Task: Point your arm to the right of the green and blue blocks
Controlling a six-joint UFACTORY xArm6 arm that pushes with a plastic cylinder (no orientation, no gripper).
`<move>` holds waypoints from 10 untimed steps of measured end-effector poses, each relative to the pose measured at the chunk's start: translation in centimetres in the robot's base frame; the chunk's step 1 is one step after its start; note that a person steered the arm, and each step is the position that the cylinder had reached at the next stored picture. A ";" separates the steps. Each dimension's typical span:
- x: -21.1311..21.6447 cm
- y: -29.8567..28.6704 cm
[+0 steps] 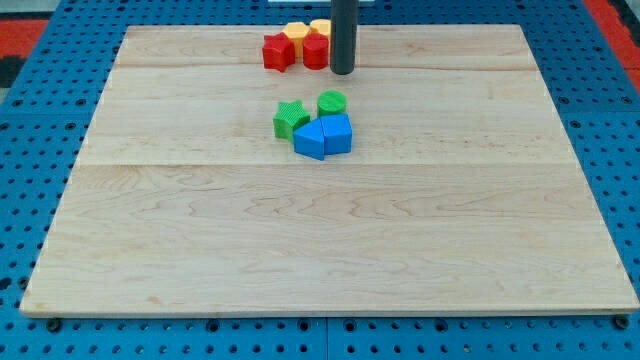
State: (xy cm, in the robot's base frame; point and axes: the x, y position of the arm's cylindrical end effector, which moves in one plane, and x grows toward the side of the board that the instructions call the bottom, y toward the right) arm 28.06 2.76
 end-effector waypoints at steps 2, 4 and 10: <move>0.1 1.4; -0.2 4.3; 6.3 9.4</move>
State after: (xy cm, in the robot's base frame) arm 34.41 12.19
